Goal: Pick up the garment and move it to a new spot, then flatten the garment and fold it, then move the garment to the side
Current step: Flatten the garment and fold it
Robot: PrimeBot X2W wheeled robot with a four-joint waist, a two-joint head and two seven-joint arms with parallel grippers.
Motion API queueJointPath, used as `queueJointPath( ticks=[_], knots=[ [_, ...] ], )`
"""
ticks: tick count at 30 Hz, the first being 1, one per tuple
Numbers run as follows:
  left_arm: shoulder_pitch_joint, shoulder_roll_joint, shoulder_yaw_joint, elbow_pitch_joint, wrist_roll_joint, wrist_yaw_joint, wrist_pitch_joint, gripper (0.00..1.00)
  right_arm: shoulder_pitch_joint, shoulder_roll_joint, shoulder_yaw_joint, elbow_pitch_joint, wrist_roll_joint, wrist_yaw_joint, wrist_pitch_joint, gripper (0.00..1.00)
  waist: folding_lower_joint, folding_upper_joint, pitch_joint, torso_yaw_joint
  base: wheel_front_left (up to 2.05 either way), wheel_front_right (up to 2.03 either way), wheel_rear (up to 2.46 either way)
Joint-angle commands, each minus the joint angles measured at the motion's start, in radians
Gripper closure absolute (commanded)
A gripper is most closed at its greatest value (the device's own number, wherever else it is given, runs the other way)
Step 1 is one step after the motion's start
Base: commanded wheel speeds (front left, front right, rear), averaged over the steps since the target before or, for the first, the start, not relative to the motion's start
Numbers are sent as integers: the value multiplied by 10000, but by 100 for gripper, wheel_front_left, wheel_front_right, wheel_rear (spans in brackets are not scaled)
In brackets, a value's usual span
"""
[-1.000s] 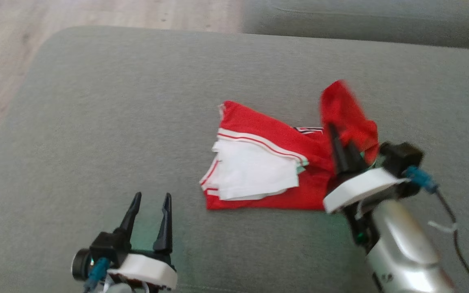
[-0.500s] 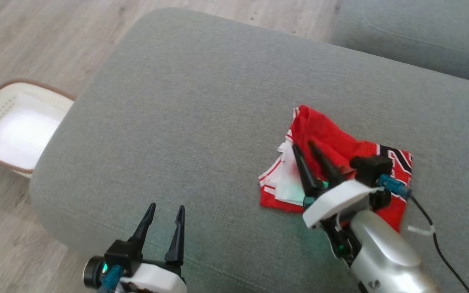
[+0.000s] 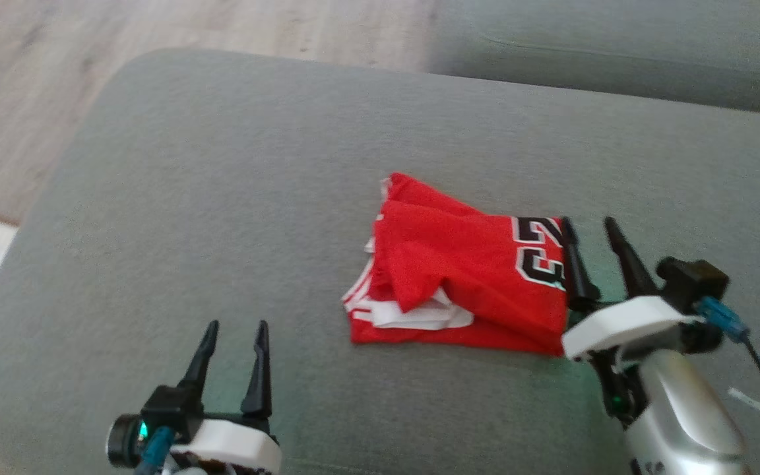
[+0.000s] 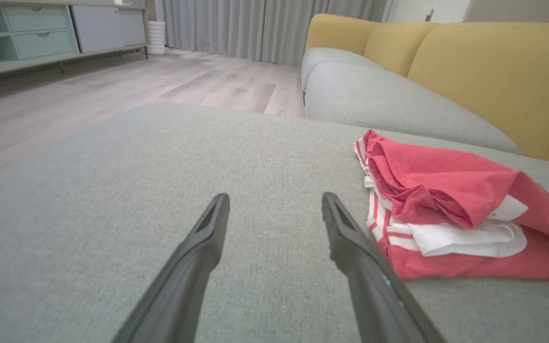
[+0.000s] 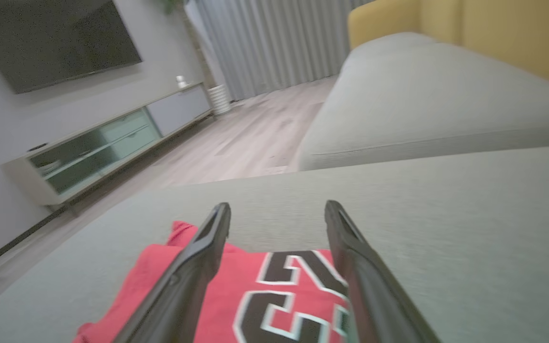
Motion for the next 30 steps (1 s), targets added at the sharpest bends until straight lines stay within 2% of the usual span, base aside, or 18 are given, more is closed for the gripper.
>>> queueJointPath(
  ticks=[1, 6, 13, 24, 30],
  knots=[
    [-476, 18, 388, -337, 96, 64, -51, 0, -145, 54, 148, -389, -133, -9, -66, 0, 0, 0, -62, -577, 0, 0, 0],
    [-451, 18, 851, -427, 465, 223, -51, 0, 411, 54, -838, -605, -871, -9, -66, 0, 0, 0, -168, -1261, 0, 0, 0],
    [268, 18, 1390, -538, 700, 384, -51, 0, 1283, 54, -1159, -571, -1146, -9, -66, 0, 0, 0, -460, -1712, 0, 0, 0],
    [574, 18, 1280, -640, 655, 380, -51, 0, 1558, 55, -961, -585, -925, -9, -66, 0, 0, 0, -379, -1668, 0, 0, 0],
    [354, 18, 1012, -621, 536, 326, -51, 0, 1008, 55, -309, -600, -824, -9, -66, 0, 0, 0, -220, -1408, 0, 0, 0]
  ],
)
